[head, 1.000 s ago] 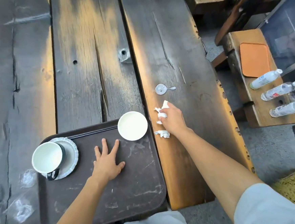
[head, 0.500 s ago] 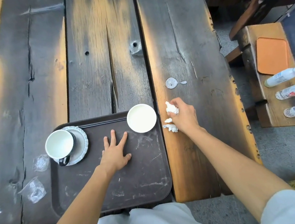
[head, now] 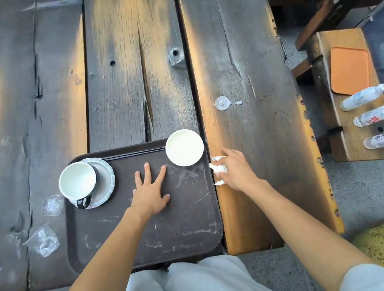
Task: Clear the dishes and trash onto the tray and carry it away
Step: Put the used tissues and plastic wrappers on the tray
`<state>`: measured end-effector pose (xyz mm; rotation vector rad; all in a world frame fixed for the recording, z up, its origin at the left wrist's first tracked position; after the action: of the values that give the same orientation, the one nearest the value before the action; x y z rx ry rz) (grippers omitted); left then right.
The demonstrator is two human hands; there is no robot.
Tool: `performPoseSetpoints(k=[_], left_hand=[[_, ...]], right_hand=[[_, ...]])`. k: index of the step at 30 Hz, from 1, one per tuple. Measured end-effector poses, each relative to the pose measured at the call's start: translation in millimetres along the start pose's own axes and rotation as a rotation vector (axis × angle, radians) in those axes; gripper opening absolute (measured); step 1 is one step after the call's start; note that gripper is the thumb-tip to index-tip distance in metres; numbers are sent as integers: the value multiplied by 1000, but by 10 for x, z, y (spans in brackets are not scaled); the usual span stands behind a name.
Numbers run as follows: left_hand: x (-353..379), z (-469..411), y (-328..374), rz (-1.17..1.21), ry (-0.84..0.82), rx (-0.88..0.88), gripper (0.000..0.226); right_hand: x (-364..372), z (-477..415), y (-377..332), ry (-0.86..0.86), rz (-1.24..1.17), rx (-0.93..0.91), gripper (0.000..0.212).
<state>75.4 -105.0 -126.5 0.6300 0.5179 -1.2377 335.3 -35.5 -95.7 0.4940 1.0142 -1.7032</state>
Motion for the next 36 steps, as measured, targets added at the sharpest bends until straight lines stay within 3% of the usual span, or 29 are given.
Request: performPoseSetpoints(k=[5, 9, 12, 17, 23, 28, 32, 36], left_hand=[[-6, 6, 16, -10, -2, 6, 91], [-4, 15, 26, -16, -4, 10, 91], [10, 13, 19, -23, 4, 11, 90], [-3, 15, 17, -6, 3, 22, 90], [69, 122, -97, -34, -18, 39, 93], [157, 198, -152, -28, -20, 37, 89], [156, 210, -180, -13, -7, 60, 88], [149, 274, -267, 36, 29, 107, 78]], right_hand=[[29, 59, -15, 47, 56, -64, 34], [-38, 99, 19, 120, -85, -3, 35], [-114, 207, -172, 181, -175, -64, 38], [265, 391, -619, 30, -107, -280, 36], [801, 526, -755, -48, 84, -369, 35], [902, 587, -741, -43, 137, -360, 48], [878, 600, -732, -65, 37, -304, 58], [784, 638, -741, -3, -25, -259, 54]])
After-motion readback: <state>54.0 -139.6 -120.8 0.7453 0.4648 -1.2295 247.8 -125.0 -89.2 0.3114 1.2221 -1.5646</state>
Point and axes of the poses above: each hand's wrist, its own z-axis away from the middle knuckle, its own x-axis out of the palm, y = z × x, the point moved 9 cm from there along -z, towards the middle knuckle, and after that the axes turned 2 degrees about x, right-handed, at the moved point
